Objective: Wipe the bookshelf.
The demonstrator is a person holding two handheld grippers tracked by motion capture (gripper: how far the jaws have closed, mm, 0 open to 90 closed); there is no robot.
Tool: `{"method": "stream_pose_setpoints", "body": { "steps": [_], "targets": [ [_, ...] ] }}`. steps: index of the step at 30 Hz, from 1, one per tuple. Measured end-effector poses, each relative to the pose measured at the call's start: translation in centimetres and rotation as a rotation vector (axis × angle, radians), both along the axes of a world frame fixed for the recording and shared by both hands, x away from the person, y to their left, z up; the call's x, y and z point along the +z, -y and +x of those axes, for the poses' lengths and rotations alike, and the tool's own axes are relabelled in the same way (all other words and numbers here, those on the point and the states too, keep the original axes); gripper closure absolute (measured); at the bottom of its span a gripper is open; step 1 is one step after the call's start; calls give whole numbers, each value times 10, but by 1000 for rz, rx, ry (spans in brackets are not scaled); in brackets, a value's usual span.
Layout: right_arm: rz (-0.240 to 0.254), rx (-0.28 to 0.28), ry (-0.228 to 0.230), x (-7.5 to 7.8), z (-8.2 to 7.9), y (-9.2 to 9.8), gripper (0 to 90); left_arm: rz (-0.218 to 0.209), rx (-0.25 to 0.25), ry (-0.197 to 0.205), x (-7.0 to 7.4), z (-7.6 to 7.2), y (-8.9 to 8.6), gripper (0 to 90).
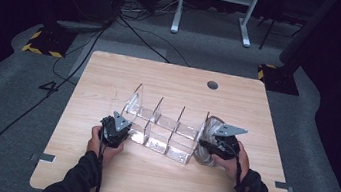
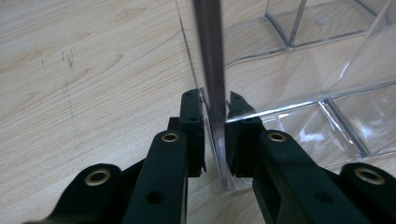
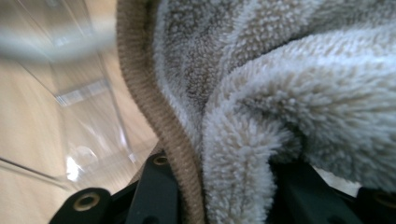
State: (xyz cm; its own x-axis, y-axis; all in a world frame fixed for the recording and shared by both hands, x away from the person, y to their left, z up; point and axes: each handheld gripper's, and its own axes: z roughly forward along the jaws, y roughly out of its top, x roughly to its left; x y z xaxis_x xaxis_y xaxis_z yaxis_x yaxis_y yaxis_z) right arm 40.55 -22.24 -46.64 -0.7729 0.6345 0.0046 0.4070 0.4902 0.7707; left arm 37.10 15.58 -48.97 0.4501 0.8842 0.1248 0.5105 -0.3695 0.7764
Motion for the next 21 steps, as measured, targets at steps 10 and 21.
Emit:
{"method": "stream_pose_setpoints", "body": {
  "steps": [10,21],
  "targets": [
    [95,42,96,42,-21,3,722,-5,-3,5,0,0,1,766],
    [65,141,121,49,-52,-1,721,9,-6,-5,-1,-3,3,732]
  ]
}}
